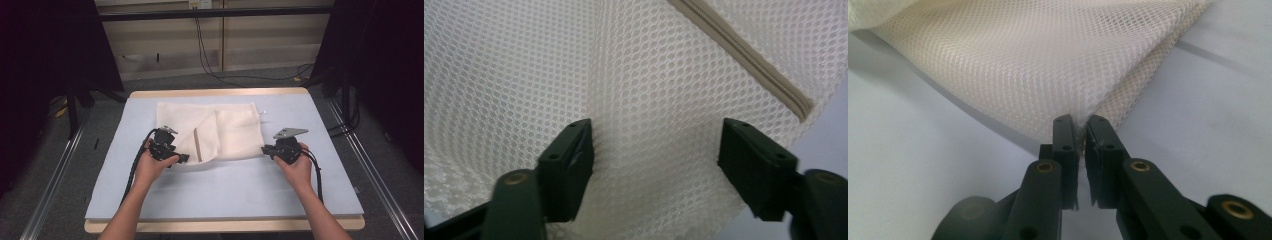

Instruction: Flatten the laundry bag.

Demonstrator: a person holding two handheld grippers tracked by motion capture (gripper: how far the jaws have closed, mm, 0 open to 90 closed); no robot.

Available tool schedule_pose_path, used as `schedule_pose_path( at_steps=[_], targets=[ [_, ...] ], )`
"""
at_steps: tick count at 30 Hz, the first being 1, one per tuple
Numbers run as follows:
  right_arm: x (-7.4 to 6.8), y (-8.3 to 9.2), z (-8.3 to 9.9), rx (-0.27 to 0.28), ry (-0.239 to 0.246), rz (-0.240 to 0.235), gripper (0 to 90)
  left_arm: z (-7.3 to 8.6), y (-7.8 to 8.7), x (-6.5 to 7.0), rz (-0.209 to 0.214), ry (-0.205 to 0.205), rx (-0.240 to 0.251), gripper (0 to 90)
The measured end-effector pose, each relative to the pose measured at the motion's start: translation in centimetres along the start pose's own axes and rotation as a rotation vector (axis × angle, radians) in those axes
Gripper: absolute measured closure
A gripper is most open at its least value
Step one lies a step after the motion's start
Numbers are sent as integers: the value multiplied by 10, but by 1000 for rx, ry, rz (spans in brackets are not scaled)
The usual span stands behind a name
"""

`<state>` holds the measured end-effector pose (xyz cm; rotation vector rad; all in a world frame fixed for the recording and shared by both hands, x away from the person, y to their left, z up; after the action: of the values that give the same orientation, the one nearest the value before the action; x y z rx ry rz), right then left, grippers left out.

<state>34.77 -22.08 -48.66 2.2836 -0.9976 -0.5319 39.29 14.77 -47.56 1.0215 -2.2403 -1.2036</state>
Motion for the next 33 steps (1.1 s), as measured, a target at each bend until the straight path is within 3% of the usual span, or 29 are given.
schedule_pose_path(
  at_steps=[1,2,5,9,12,16,19,21,33],
  targets=[
    [0,0,0,-2,-1,-2,832,1,-2,2,-4,7,-6,362],
    [0,-1,0,-7,-3,1,832,2,-4,3,-12,-9,-11,436],
    [0,-2,1,-8,-1,0,833,3,-5,4,-15,-3,-16,498],
    [-1,-4,1,-22,-16,-4,839,4,-4,7,-15,-44,-37,705],
    [-1,-5,2,-27,-13,0,846,4,0,7,-7,-35,-43,823],
    [0,-6,2,-32,-15,11,855,7,7,3,20,0,-7,842],
    [1,-6,2,-36,-15,13,856,10,11,-2,36,-4,7,843],
    [1,-6,3,-39,-20,13,857,18,18,-6,60,27,21,844],
    [2,-6,8,-42,-39,17,859,47,30,-18,90,71,44,845]
  ],
)
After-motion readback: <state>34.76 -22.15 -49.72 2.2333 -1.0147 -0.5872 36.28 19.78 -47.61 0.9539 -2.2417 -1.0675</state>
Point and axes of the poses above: each handheld gripper's, and its own axes: y roughly backward along the jaws, z roughly out of its underside, x roughly to its right, the point moved 3 cm from there along -y, roughly forward along the jaws, and after that the axes turned 8 degrees about -z, right-handed, at the moved point
